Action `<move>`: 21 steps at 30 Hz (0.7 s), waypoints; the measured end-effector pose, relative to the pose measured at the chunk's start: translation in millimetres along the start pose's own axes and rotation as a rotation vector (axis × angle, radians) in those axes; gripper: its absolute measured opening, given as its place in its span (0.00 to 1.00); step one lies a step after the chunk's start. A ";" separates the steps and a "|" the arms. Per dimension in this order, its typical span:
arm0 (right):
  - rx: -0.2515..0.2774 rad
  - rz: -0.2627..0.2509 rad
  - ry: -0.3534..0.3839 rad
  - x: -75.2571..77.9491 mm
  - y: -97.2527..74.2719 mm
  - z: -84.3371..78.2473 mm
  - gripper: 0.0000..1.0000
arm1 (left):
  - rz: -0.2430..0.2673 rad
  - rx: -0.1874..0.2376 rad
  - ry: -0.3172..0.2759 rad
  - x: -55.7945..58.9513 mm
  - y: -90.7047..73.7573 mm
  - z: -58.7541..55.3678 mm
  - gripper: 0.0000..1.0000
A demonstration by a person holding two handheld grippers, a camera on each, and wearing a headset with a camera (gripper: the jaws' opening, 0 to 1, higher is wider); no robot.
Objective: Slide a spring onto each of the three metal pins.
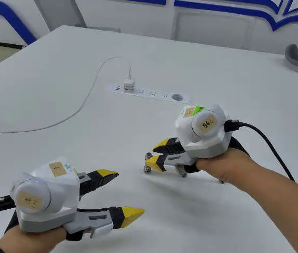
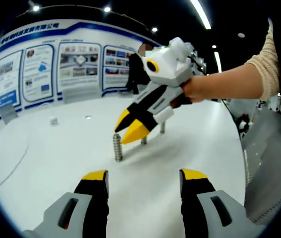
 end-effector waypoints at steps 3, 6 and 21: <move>0.001 -0.003 0.003 -2.7 -2.9 -2.8 0.23 | -0.001 0.001 0.001 0.9 0.2 1.2 0.59; 0.003 -0.009 0.010 -4.0 -6.5 -6.4 0.24 | -0.002 0.001 0.003 1.6 0.7 1.5 0.59; 0.035 -0.031 0.038 -15.7 -23.9 -16.4 0.26 | -0.004 0.007 0.006 4.0 3.0 4.5 0.60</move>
Point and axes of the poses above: the centre of the closed fingertips' face, and the gripper's own axes: y roughly forward along the fingers, x roughly to its right, z roughly out of its top, the point moved 1 cm from there along -y, roughly backward along the fingers, and after that the axes turned 14 degrees about z, right-handed, at the moved point
